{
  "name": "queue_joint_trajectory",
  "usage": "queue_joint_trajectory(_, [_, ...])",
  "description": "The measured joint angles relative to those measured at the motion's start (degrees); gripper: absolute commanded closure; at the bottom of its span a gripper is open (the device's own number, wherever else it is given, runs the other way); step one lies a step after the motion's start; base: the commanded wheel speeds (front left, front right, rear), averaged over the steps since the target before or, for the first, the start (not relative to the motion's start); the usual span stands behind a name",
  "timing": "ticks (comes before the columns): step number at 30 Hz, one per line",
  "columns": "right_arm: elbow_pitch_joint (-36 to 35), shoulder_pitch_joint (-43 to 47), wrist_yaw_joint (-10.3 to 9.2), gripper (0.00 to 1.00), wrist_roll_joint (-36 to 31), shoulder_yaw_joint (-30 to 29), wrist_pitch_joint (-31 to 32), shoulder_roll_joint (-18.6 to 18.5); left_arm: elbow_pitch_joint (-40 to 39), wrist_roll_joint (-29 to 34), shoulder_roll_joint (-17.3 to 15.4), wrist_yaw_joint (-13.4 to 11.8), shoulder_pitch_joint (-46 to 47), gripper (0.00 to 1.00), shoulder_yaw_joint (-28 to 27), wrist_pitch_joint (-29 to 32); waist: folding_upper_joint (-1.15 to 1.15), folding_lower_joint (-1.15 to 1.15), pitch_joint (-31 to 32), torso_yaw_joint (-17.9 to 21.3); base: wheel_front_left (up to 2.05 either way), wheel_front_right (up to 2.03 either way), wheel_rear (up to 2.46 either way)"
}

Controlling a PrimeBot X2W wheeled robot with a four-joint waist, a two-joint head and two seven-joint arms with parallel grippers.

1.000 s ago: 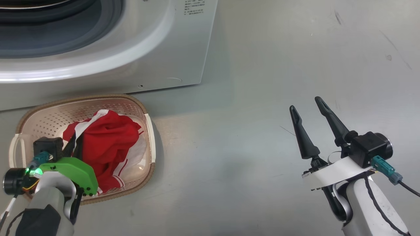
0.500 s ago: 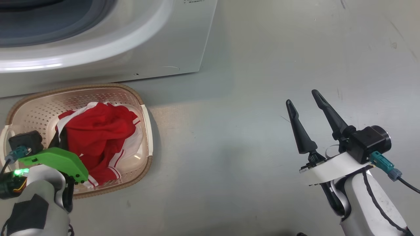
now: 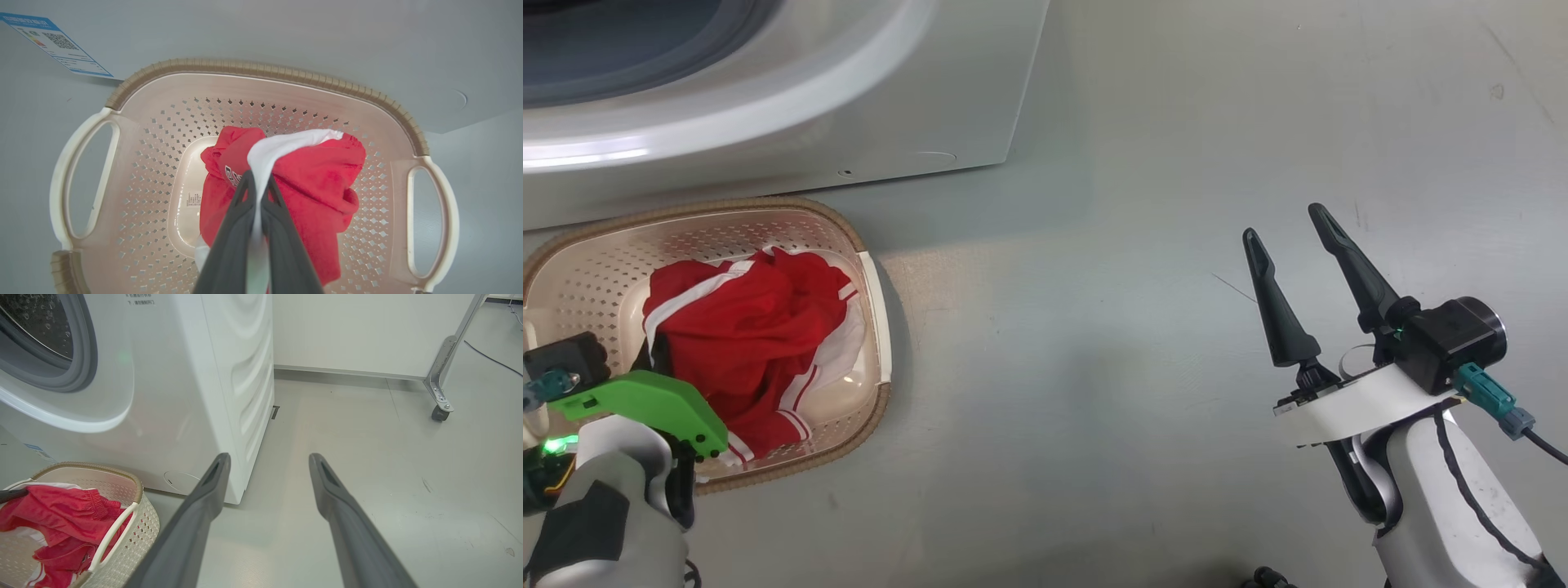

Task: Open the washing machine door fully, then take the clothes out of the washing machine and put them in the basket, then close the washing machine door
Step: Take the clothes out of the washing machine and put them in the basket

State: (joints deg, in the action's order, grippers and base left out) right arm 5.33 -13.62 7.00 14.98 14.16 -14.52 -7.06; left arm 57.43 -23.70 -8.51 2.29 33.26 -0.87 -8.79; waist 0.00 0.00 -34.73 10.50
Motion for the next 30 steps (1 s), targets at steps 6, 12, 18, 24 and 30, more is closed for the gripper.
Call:
queue_joint_trajectory(6, [0.0,0.0,0.00,0.00,0.0,-0.2,0.0,0.0,2.5,-0.5,0.2,0.0,0.8,0.46,-0.3,-0.9,0.00,0.00,0.0,-0.2,0.00,0.00,0.00])
queue_joint_trajectory(12, [0.1,0.0,0.00,0.00,-0.1,-0.6,0.0,0.0,4.2,-0.5,0.6,-0.5,1.6,0.00,-0.3,-2.2,0.00,0.00,0.3,-0.8,0.00,0.00,0.00])
queue_joint_trajectory(18, [0.6,-0.1,0.00,0.00,-0.1,-0.5,0.0,-0.1,5.6,-0.5,0.9,-0.5,1.9,0.00,-0.4,-3.5,0.00,0.00,1.7,-1.6,0.00,0.00,0.00])
queue_joint_trajectory(24, [1.2,-0.1,0.00,0.00,-0.1,-0.1,0.0,0.2,6.7,-0.5,2.4,0.6,1.9,0.00,0.2,-4.4,0.00,0.00,4.4,-2.7,0.00,0.00,0.00])
queue_joint_trajectory(30, [2.2,-0.1,0.00,0.00,0.1,-0.2,0.0,1.0,6.4,0.4,2.4,1.6,1.7,0.00,1.3,-5.0,0.00,0.00,7.5,-3.7,0.00,0.00,0.00])
